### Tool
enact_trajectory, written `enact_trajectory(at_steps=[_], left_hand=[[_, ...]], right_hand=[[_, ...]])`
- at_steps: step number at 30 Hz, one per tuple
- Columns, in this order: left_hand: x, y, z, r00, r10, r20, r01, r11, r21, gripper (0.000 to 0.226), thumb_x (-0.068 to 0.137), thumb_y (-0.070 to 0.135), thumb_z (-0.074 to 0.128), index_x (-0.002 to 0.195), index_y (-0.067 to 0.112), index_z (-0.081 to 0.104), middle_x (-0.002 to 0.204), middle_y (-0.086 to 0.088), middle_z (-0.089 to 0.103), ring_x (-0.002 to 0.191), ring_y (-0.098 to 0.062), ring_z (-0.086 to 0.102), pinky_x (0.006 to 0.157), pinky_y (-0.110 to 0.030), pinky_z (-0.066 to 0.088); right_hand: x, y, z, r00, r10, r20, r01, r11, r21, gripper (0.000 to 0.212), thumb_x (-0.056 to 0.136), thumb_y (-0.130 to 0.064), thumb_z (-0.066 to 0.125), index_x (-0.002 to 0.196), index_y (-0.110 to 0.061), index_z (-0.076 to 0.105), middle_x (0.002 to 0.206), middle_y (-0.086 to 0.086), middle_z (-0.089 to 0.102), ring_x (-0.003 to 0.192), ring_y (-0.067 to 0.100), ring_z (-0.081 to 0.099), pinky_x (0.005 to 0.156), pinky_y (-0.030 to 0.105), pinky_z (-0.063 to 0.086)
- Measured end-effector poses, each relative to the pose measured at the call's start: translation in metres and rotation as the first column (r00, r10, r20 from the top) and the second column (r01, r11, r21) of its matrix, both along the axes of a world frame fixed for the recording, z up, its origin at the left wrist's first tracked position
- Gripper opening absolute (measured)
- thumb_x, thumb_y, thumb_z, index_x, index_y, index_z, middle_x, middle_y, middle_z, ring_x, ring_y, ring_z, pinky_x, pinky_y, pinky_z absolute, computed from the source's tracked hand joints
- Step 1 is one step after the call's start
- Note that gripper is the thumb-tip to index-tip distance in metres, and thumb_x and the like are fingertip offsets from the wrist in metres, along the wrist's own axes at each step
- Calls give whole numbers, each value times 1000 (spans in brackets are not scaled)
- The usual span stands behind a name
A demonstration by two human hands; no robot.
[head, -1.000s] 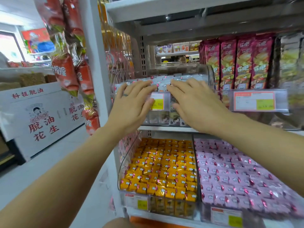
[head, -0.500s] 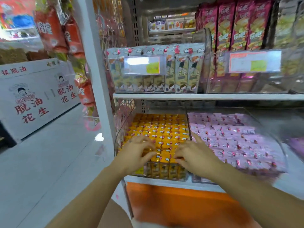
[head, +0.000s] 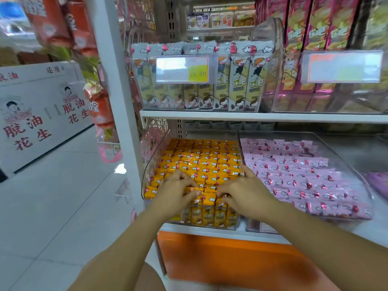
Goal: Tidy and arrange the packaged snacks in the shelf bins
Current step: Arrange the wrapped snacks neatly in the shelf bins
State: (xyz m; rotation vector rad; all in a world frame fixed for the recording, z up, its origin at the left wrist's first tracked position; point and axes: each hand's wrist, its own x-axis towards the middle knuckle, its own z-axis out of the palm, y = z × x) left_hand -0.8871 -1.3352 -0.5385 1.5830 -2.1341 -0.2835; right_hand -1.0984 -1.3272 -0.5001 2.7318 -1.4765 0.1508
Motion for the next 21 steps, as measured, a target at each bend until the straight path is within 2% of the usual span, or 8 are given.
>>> enact_trajectory(at_steps=[3,7,9,13,15,18,21], left_hand=[[12,6,7,994,-48,-102,49,999,8,17,91,32,61,103,23,70,106,8,48,105,-10,47,96,-32,42],[32,14,7,998,-63,13,64,992,-105,23,91,29,62,111,19,69,113,2,55,107,-16,51,94,-37,46],[36,20,2,995,-65,70,75,986,-149,28,92,28,60,117,19,67,116,-1,57,106,-20,55,92,-38,48],[34,28,-8,994,-42,97,61,976,-207,41,94,38,40,122,20,64,117,-3,58,104,-21,58,85,-36,52],[33,30,-12,994,-39,105,60,975,-213,43,95,37,35,123,19,63,115,-3,58,104,-21,58,84,-37,53],[34,29,-13,996,-23,87,39,982,-186,36,95,29,45,126,19,61,118,-4,56,107,-22,57,88,-40,52],[30,29,-7,999,-4,53,11,989,-147,32,96,21,53,126,19,60,121,-3,55,110,-22,53,91,-42,49]], right_hand=[[0,1,4,995,2,96,0,1000,-24,25,94,-46,50,113,-36,62,123,-17,60,120,7,48,119,42,-1],[18,5,-2,993,60,105,-53,996,-72,28,92,-44,55,116,-33,62,126,-14,57,127,13,39,117,41,6],[25,3,-5,994,48,103,-42,998,-52,25,93,-41,54,116,-33,62,125,-12,57,123,13,41,114,40,16],[31,-8,-8,995,-4,97,11,998,-65,21,94,-36,54,113,-29,61,121,-9,57,117,15,43,103,35,30],[35,-10,-9,994,-30,106,37,997,-62,20,95,-32,54,112,-26,62,120,-7,58,113,16,45,96,32,34],[38,-10,-12,991,-47,124,53,998,-46,19,95,-27,54,112,-22,62,118,-5,60,110,17,46,90,31,38],[31,-4,-5,993,-8,118,8,1000,-4,25,95,-31,53,118,-24,61,120,-5,62,113,17,48,93,33,40]])
